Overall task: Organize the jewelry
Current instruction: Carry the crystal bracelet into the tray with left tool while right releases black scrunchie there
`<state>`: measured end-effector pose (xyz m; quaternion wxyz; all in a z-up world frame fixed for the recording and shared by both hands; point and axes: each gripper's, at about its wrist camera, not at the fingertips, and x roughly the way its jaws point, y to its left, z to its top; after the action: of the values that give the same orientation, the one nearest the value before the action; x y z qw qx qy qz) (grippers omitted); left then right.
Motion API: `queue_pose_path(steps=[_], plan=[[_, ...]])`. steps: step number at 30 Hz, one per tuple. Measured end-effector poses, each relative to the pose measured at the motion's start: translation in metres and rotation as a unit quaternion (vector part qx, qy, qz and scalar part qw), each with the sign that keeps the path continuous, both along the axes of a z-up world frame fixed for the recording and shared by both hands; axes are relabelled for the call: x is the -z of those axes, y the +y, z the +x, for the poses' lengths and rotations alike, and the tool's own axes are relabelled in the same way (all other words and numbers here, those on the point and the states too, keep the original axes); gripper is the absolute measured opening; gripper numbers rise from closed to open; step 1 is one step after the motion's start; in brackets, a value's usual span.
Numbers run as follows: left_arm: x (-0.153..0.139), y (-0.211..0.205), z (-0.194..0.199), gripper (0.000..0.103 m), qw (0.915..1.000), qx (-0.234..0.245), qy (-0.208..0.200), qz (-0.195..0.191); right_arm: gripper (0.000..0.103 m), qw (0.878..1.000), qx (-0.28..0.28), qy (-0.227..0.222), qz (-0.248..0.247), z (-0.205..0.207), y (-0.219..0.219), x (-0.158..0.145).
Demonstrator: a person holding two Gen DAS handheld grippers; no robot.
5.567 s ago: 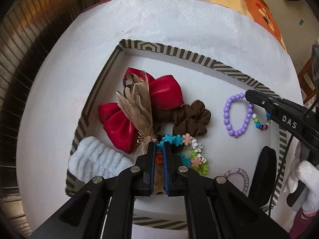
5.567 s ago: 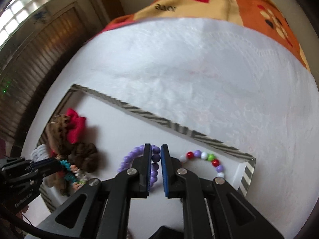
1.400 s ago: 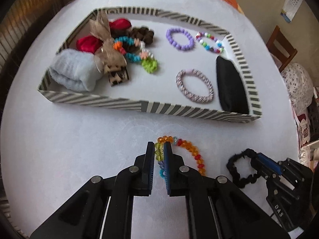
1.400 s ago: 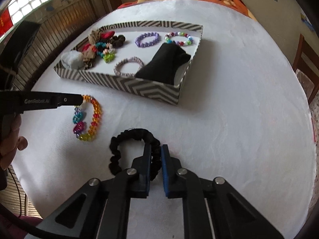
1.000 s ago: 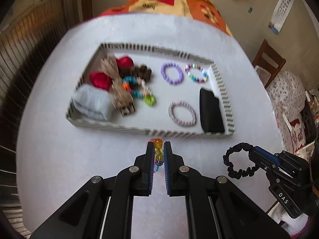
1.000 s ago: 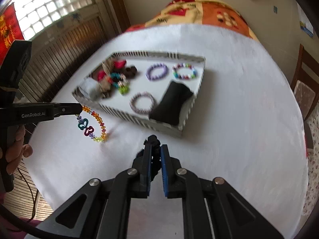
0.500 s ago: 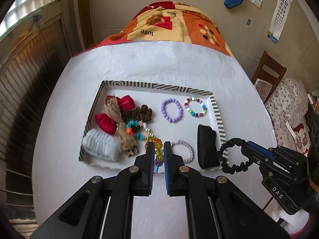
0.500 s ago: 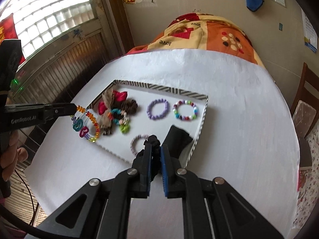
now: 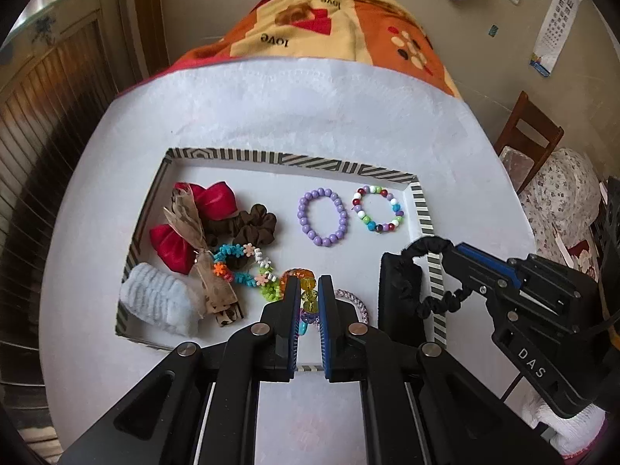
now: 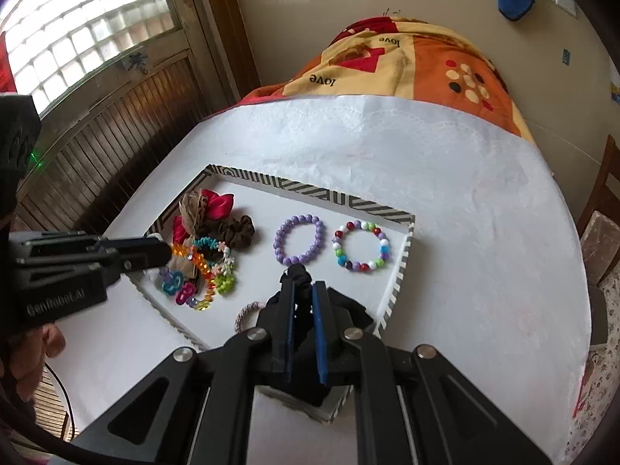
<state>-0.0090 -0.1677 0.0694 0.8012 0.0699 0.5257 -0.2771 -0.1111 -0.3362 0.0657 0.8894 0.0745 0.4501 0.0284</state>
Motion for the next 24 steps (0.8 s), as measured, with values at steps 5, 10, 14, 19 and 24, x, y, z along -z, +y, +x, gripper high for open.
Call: queue_pose_path(steps=[5,10,14,19,24], plan=[[0.009,-0.003,0.007,0.000,0.9999,-0.006,0.012,0.003,0.009,1.000,-0.008,0.006,0.006,0.018,0.001,0.007],[0.012,-0.005,0.012,0.000,0.9997,-0.010,0.022,-0.004,0.009,1.000,-0.012,0.010,0.015,0.031,0.001,0.013],[0.022,-0.002,0.017,0.000,0.9992,-0.018,0.035,-0.003,0.009,0.999,-0.014,0.016,0.031,0.043,0.003,0.020],[0.042,0.015,0.026,0.001,0.9973,-0.047,0.056,0.008,0.009,0.999,-0.022,0.029,0.038,0.056,0.010,0.031],[0.060,0.033,0.031,0.001,0.9949,-0.070,0.069,0.024,0.009,0.997,-0.020,0.053,0.045,0.070,0.013,0.053]])
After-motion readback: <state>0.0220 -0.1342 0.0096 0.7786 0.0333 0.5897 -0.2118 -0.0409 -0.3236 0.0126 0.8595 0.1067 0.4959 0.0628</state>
